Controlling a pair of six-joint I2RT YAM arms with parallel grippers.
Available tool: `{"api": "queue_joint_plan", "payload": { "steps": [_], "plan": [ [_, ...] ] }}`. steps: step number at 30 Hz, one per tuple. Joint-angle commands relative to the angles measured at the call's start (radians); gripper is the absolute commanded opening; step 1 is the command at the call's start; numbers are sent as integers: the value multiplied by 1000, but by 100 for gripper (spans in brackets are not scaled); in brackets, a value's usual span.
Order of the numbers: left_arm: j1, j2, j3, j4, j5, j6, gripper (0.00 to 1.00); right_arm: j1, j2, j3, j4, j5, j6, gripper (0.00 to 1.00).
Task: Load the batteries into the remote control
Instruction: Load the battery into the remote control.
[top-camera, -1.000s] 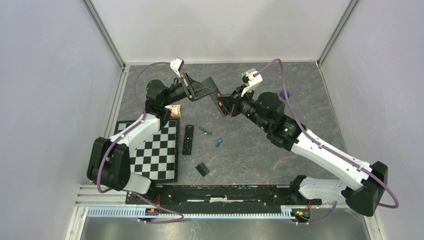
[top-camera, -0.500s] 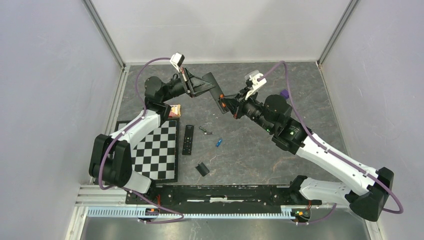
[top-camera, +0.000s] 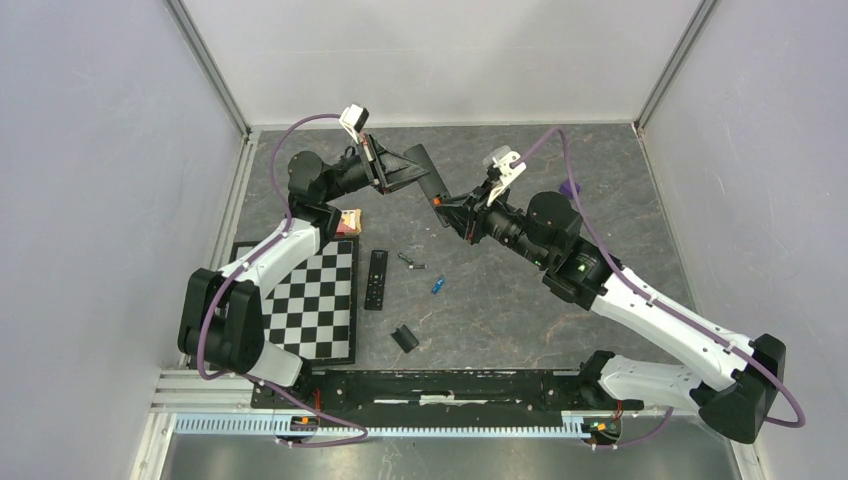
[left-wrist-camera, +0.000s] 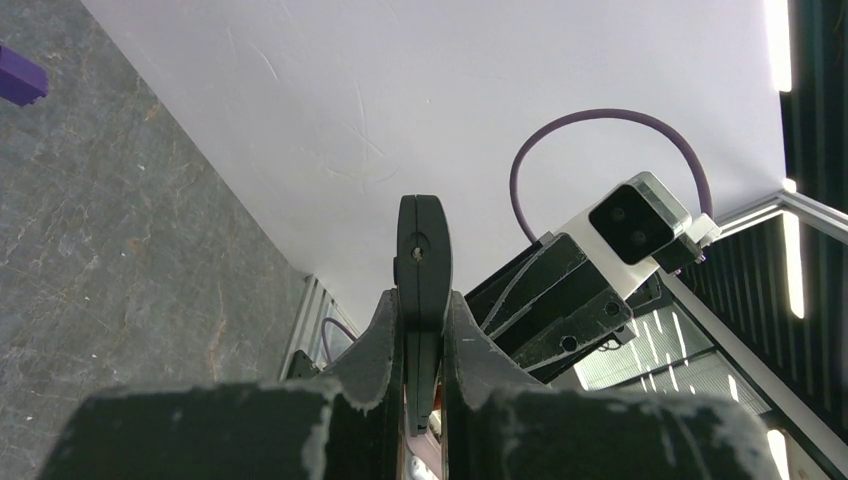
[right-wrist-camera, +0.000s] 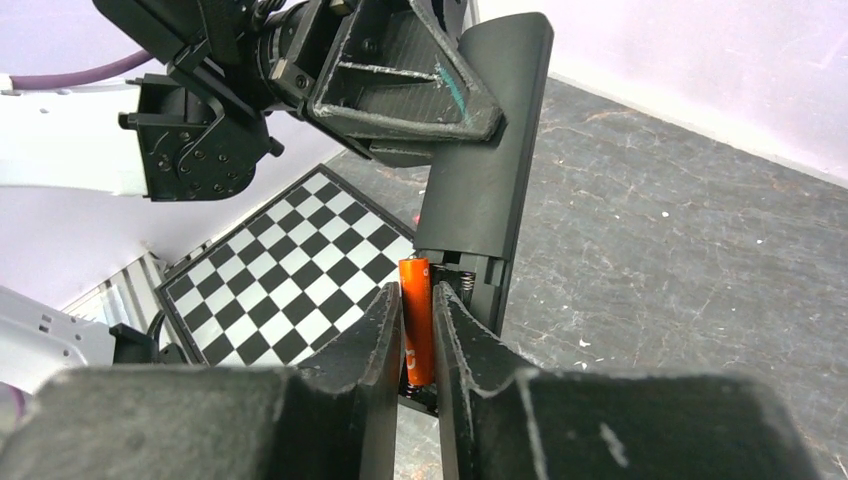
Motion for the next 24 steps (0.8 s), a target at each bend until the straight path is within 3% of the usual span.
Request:
{"api": "queue_joint_plan", "payload": {
  "steps": [1, 7, 14, 21, 24],
  "plan": [
    [1, -10, 38, 22, -1, -35, 2, -2, -13, 10, -39, -18, 12, 23],
    [1, -18, 28, 4, -12, -11, 2, -2, -13, 56, -85, 29, 31, 26],
    [1, -28, 26, -45, -17, 36, 2, -5, -2, 118, -161, 89, 79, 38],
    [2, -47, 24, -96, -27, 87, 2, -8, -9, 143, -147, 86, 123, 42],
    [1, -56, 16, -111, -42, 116, 2, -10, -21, 165, -158, 99, 171, 60]
  ]
}}
